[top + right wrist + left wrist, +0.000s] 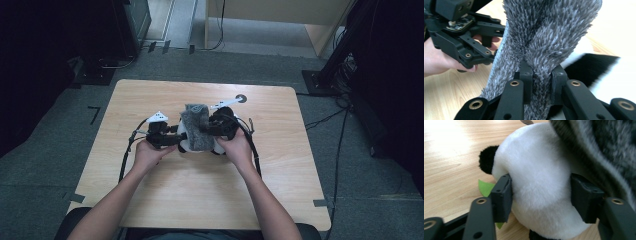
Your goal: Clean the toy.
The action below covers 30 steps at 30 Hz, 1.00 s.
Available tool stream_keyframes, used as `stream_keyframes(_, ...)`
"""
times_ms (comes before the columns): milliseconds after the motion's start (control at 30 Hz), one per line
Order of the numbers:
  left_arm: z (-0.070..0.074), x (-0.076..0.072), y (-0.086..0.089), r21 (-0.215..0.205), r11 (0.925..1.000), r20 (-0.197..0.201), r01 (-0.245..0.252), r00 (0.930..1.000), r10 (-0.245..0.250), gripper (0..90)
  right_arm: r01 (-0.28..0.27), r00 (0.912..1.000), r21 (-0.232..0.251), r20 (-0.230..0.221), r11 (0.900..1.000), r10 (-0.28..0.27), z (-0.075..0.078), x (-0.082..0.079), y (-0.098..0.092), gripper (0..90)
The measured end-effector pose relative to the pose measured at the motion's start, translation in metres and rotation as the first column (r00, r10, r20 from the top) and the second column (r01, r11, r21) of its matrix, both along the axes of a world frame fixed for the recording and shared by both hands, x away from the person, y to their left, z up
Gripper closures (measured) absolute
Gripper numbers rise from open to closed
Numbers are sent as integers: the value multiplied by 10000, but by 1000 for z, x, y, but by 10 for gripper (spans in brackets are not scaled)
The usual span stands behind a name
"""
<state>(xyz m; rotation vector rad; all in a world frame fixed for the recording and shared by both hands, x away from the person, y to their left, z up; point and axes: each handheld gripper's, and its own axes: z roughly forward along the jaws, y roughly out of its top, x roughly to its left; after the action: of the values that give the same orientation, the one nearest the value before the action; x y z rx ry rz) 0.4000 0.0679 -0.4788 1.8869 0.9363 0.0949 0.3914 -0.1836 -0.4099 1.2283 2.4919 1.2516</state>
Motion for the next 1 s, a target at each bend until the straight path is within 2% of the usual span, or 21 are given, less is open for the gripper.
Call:
stream_keyframes(167, 1, 0, 1, 59, 10000, -150, 21, 9999, -20, 437, 450, 9990, 95, 13, 9989, -450, 6, -5, -21, 776)
stream_keyframes(333, 3, -1, 0, 67, 10000, -222, -30, 9997, 31, 442, 804, 9968, 433, -83, 9958, -801, 9, -14, -44, 775)
stream_keyframes(533, 4, -1, 0, 182, 9998, -230, -26, 9997, 31, 442, 1093, 9940, 359, 50, 9934, -1095, 14, -22, -63, 771)
stream_keyframes(700, 5, -2, -1, 300, 9995, -213, -66, 9997, 72, 444, 1352, 9908, 510, -169, 9895, -1345, 14, -23, -80, 764)
stream_keyframes(1000, 5, 0, 0, 141, 9999, -307, -34, 9995, 39, 444, 1834, 9822, 638, -541, 9810, -1801, 12, -26, -104, 772)
